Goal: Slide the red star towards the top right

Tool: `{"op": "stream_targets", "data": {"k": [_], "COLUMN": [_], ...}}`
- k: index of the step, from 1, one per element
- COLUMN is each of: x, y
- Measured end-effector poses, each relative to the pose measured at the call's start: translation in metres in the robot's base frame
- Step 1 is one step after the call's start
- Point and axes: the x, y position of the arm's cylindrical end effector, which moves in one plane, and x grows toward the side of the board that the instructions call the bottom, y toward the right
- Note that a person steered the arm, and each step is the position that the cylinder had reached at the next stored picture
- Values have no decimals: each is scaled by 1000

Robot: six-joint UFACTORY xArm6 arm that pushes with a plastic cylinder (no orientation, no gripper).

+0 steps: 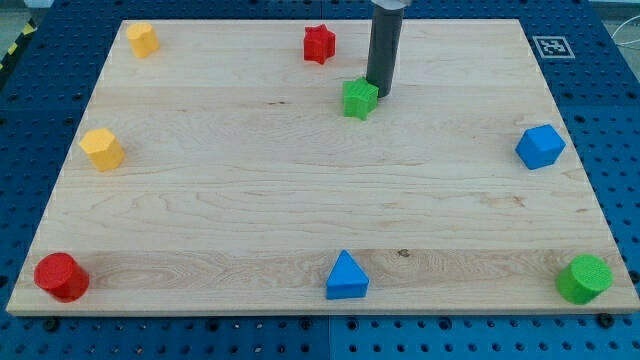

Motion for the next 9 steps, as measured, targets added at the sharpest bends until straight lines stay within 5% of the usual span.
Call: {"op": "stream_targets", "data": {"k": [1,7,9], "x": [0,-61,-107], "y": [16,-143,-148]}}
